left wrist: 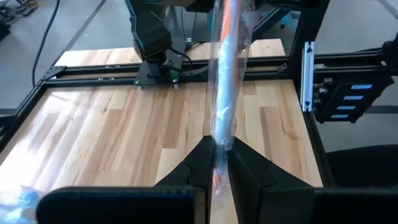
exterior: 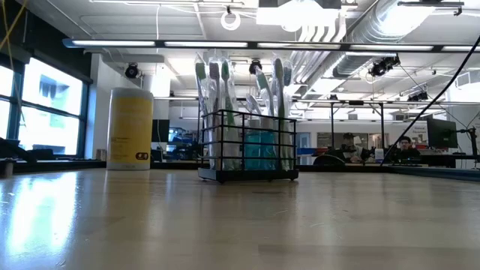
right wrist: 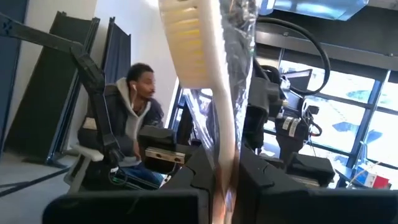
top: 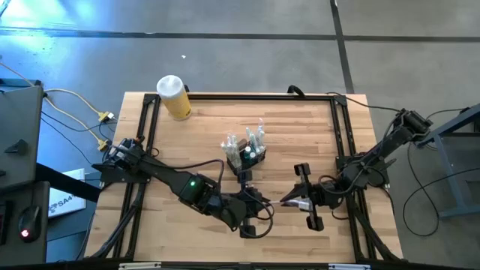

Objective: Pick & Place toothbrushing station
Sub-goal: Put the orange toothbrush into the wire organizer

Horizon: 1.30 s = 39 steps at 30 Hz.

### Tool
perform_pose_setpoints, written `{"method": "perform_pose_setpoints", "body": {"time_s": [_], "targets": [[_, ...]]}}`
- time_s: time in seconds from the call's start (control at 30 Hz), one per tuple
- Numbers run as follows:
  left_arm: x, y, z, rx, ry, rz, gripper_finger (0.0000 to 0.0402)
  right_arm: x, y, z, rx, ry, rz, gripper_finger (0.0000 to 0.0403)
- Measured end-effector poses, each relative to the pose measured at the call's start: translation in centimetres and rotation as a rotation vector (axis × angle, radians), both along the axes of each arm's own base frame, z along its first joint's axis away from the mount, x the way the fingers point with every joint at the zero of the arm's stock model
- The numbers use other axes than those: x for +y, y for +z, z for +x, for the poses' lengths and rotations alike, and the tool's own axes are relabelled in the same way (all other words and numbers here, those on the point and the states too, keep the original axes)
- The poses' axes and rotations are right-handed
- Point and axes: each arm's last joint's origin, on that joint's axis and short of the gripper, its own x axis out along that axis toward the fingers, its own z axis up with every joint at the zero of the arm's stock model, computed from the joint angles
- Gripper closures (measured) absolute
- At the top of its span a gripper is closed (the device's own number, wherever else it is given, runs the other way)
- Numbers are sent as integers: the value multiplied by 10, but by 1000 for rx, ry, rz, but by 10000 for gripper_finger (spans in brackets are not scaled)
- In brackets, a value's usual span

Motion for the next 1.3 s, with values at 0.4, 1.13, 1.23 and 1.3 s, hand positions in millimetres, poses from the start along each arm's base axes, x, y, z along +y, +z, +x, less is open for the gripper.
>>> {"method": "perform_pose_setpoints", "body": {"time_s": [0.4,1.13,1.23,1.3], "targets": [[0,1,1,-5,-38,82,366,2,-2,-1,28,-26,-3,384],[-6,1,-9,31,-36,43,140,0,-14,-11,215,-371,-38,385],[-8,1,-20,85,-30,65,139,-9,-17,-9,259,-419,-45,385],[-5,6,-30,92,12,46,139,-17,-19,-7,293,-429,-34,385]]}}
